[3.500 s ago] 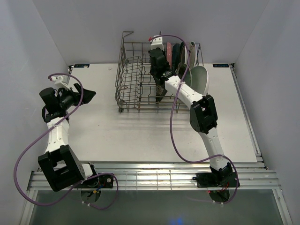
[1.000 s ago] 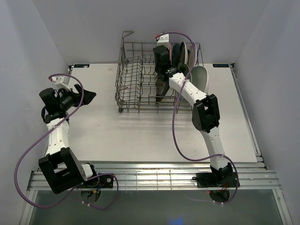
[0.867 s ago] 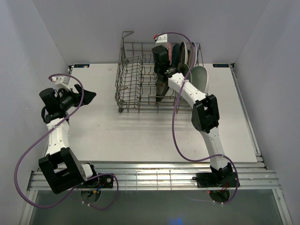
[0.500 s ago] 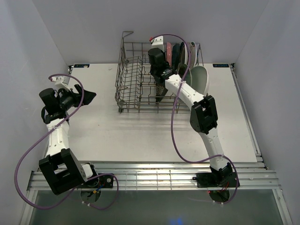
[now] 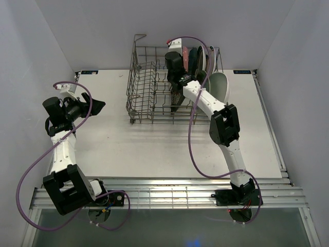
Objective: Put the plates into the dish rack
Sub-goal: Insert the plate into the dish rack, then reset both arms
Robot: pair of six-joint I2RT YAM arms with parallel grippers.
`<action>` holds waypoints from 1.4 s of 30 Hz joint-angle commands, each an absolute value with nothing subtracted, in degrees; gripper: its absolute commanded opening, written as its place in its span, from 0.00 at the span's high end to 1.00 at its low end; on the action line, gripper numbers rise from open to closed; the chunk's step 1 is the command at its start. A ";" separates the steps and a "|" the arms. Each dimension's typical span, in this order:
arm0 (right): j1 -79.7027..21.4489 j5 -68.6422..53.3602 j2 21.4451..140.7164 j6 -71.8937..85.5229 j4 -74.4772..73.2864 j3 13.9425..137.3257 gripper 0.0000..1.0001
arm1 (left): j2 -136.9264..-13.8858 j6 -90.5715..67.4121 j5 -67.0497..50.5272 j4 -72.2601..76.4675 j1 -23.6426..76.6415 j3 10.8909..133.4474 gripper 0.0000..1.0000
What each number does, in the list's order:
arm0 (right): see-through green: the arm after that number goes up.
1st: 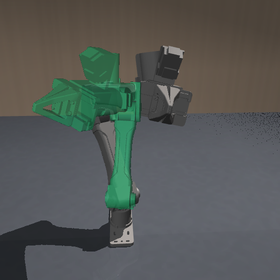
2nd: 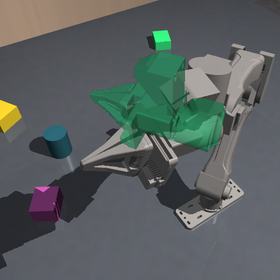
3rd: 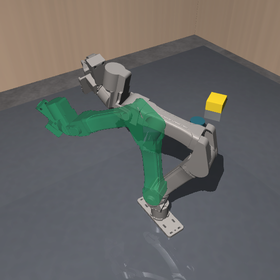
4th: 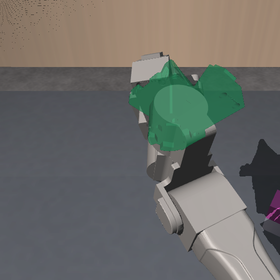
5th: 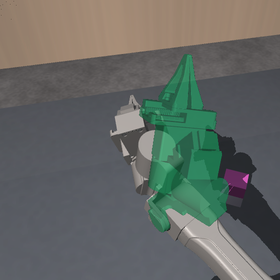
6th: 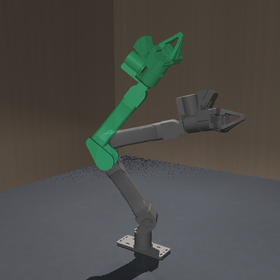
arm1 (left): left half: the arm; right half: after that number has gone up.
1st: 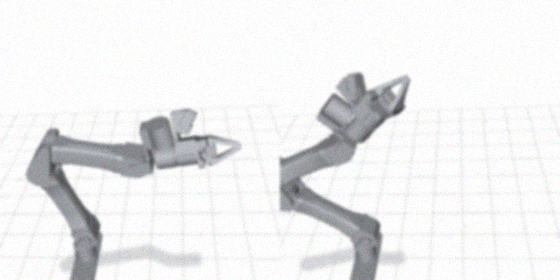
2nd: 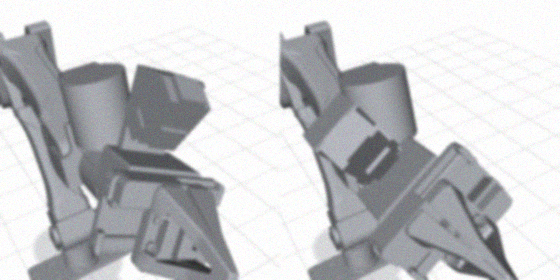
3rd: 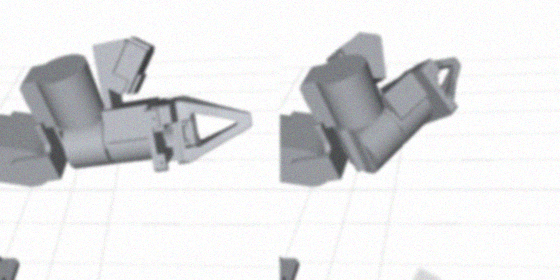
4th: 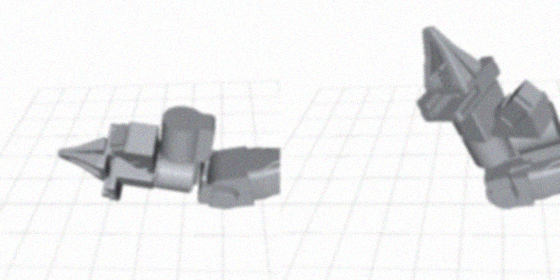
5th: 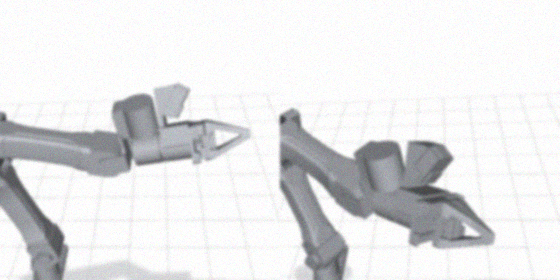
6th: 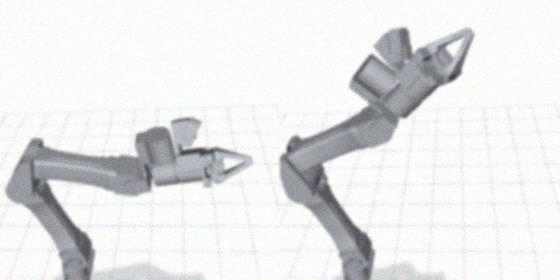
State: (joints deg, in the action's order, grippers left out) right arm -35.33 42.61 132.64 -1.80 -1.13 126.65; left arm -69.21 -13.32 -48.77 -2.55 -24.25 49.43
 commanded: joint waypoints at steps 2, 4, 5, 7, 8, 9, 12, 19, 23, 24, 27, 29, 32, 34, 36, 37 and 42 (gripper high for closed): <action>-32.70 39.91 127.79 -0.44 11.60 128.15 0.81 | -67.85 -12.66 -48.52 -2.55 -24.08 50.98 0.04; -32.08 38.94 128.06 1.40 11.69 127.97 0.81 | -67.85 -12.66 -48.52 -2.64 -24.08 50.98 0.04; -31.82 38.15 128.23 2.10 11.69 127.97 0.80 | -67.94 -12.66 -48.43 -2.64 -24.08 50.98 0.04; -31.03 37.36 128.58 2.90 11.34 128.58 0.86 | -68.03 -12.66 -48.34 -2.64 -24.08 50.98 0.04; -30.76 36.48 129.02 3.68 11.08 128.93 0.86 | -68.03 -12.66 -48.34 -2.64 -24.08 51.06 0.04; -30.59 36.04 129.20 3.87 10.81 129.63 0.87 | -68.03 -12.66 -48.34 -2.55 -24.00 51.06 0.04; -30.15 35.77 129.81 3.87 10.63 130.25 0.85 | -68.03 -12.66 -48.34 -2.64 -24.08 51.15 0.04; -30.06 34.46 128.59 3.52 11.51 129.38 0.71 | -68.12 -12.74 -48.34 -2.64 -24.08 51.15 0.04; -30.06 33.05 127.18 3.25 11.51 129.81 0.58 | -67.94 -12.66 -48.25 -2.64 -24.08 51.42 0.04; -30.06 32.70 126.83 3.25 11.34 129.73 0.57 | -67.85 -12.66 -48.25 -2.64 -24.08 51.42 0.04; -30.41 31.82 124.81 3.69 11.69 128.15 0.53 | -67.59 -12.57 -48.25 -2.64 -24.08 51.24 0.04; -30.59 31.12 122.96 3.43 12.13 126.83 0.50 | -67.50 -12.48 -48.25 -2.64 -24.08 51.24 0.04; -30.94 29.18 120.60 1.85 13.36 123.58 0.32 | -67.41 -12.31 -48.60 -2.72 -24.08 51.07 0.04; -31.20 28.74 119.80 1.50 13.10 122.44 0.23 | -67.06 -11.95 -48.52 -2.81 -24.08 51.15 0.03; -31.29 27.95 118.04 0.97 12.92 121.21 0.16 | -66.80 -11.69 -47.99 -2.99 -24.08 51.06 0.03; -31.38 27.78 116.56 0.97 13.01 119.37 0.09 | -66.62 -11.34 -47.81 -2.99 -24.08 50.89 0.02; -31.55 25.49 110.40 0.79 13.71 112.07 0.08 | -65.83 -10.99 -47.02 -2.73 -24.08 50.45 0.02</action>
